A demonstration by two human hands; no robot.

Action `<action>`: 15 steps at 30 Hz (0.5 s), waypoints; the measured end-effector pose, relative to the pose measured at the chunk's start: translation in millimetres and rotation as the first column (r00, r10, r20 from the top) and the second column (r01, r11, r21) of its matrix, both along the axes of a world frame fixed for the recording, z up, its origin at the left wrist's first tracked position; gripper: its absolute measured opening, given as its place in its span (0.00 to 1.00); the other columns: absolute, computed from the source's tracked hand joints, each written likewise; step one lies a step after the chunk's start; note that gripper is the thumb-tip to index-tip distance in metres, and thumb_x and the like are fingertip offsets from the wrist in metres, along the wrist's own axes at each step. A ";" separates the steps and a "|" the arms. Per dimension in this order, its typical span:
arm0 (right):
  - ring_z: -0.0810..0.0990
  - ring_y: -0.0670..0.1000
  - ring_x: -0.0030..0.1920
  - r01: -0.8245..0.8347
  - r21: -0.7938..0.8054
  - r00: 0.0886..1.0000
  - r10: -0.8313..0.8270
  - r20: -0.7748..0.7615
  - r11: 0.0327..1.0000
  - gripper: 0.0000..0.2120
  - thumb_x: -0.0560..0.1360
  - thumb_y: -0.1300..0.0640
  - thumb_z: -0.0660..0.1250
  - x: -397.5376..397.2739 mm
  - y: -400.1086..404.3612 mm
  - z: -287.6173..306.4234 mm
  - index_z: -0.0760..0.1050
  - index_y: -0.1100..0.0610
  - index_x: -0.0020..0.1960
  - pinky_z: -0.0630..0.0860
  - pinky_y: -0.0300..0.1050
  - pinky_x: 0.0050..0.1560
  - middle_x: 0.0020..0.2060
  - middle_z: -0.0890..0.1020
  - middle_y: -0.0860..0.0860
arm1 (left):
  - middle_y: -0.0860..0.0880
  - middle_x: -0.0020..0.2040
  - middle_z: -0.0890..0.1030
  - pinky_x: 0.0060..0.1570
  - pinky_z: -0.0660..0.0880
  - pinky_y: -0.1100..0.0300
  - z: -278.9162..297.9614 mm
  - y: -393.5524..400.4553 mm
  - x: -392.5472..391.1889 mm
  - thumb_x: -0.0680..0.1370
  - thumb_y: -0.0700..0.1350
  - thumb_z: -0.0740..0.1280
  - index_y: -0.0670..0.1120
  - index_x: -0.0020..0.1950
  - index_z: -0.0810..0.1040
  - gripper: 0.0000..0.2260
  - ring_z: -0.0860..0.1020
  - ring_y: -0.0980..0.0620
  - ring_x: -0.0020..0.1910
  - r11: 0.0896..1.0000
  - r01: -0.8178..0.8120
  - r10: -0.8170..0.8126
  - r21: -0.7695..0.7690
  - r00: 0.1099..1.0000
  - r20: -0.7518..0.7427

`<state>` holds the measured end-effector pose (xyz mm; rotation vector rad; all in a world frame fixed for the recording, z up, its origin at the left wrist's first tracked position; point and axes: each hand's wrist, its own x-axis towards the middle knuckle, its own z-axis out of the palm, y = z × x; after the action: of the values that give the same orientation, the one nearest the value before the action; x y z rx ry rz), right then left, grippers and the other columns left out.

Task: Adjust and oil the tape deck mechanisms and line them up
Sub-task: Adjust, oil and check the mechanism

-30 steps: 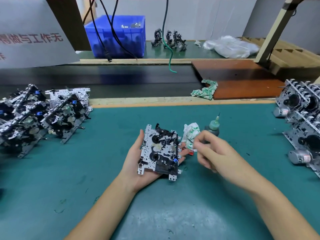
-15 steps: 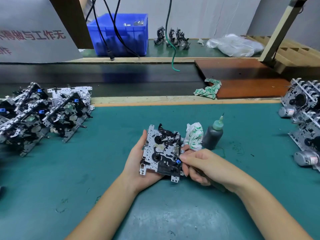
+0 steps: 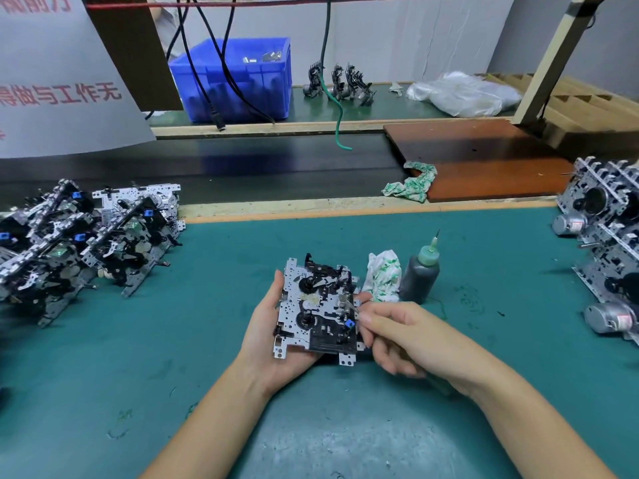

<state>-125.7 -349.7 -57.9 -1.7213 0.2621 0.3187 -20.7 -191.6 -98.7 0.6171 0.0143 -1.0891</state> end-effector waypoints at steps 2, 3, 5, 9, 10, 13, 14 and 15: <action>0.59 0.44 0.19 -0.007 -0.036 1.000 0.006 -0.006 0.999 0.17 0.81 0.52 0.56 -1.5 -1.4 0.9 0.69 0.55 0.35 0.56 0.33 0.20 0.19 0.69 0.48 | 0.33 0.61 0.77 0.55 0.77 0.43 -1.0 0.3 -1.0 0.77 0.63 0.53 0.35 0.58 0.80 0.33 0.78 0.38 0.59 1.000 0.011 -0.011 -0.004 1.000 0.001; 0.58 0.44 0.19 -0.006 -0.045 1.000 0.006 -0.016 0.999 0.18 0.81 0.51 0.55 -1.6 -1.4 0.8 0.69 0.56 0.35 0.56 0.33 0.20 0.19 0.67 0.48 | 0.33 0.62 0.76 0.56 0.76 0.43 -1.8 0.1 -1.3 0.77 0.63 0.54 0.36 0.58 0.80 0.33 0.78 0.38 0.60 1.000 0.025 -0.025 0.007 1.000 0.002; 0.56 0.45 0.19 -0.004 -0.046 0.999 0.002 -0.039 0.999 0.20 0.81 0.51 0.56 -1.0 -0.3 -0.3 0.71 0.56 0.33 0.55 0.33 0.20 0.18 0.65 0.48 | 0.36 0.63 0.76 0.58 0.76 0.45 -3.2 -0.6 -1.6 0.76 0.64 0.54 0.37 0.58 0.81 0.32 0.78 0.40 0.60 0.997 0.057 -0.057 0.049 0.998 0.008; 0.56 0.45 0.18 -0.002 -0.049 0.999 0.000 -0.052 0.999 0.22 0.80 0.50 0.57 0.3 0.0 -2.3 0.72 0.56 0.30 0.55 0.32 0.20 0.17 0.66 0.48 | 0.37 0.63 0.77 0.58 0.74 0.47 -3.3 -0.3 -1.1 0.76 0.65 0.53 0.38 0.58 0.81 0.33 0.78 0.41 0.60 0.993 0.076 -0.077 0.094 0.997 0.010; 0.56 0.45 0.18 -0.008 -0.051 0.998 0.005 -0.055 0.999 0.22 0.80 0.50 0.58 0.7 -0.2 -2.5 0.72 0.56 0.30 0.55 0.32 0.20 0.17 0.66 0.48 | 0.37 0.63 0.77 0.57 0.73 0.47 -2.8 0.0 -0.9 0.76 0.65 0.53 0.39 0.58 0.81 0.33 0.78 0.41 0.59 0.992 0.078 -0.079 0.095 0.997 0.008; 0.56 0.45 0.18 -0.028 -0.043 0.997 0.025 -0.075 0.999 0.23 0.80 0.48 0.58 0.5 -0.6 -3.0 0.72 0.55 0.29 0.54 0.33 0.20 0.17 0.66 0.48 | 0.38 0.63 0.77 0.58 0.73 0.46 -1.6 -0.3 -1.2 0.76 0.66 0.53 0.39 0.58 0.81 0.34 0.79 0.41 0.59 0.992 0.088 -0.089 0.091 0.996 0.008; 0.56 0.45 0.18 -0.031 -0.040 0.996 0.028 -0.083 0.999 0.23 0.79 0.48 0.58 0.5 -0.5 -3.2 0.72 0.55 0.28 0.54 0.33 0.21 0.17 0.65 0.48 | 0.37 0.63 0.77 0.58 0.75 0.46 -0.9 -0.7 -1.5 0.76 0.65 0.54 0.38 0.58 0.81 0.34 0.79 0.41 0.59 0.992 0.089 -0.090 0.084 0.996 0.002; 0.56 0.45 0.18 -0.033 -0.038 0.995 0.030 -0.090 0.999 0.24 0.79 0.47 0.58 0.6 -0.2 -3.3 0.72 0.54 0.27 0.54 0.33 0.21 0.16 0.65 0.48 | 0.37 0.62 0.77 0.57 0.76 0.46 -0.1 -1.1 -1.8 0.76 0.65 0.54 0.38 0.58 0.81 0.33 0.79 0.41 0.59 0.993 0.089 -0.089 0.075 0.996 -0.005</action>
<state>-125.1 -349.9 -61.2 -1.7538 0.3090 0.4171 -22.5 -192.7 -98.8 0.6899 0.0293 -1.1793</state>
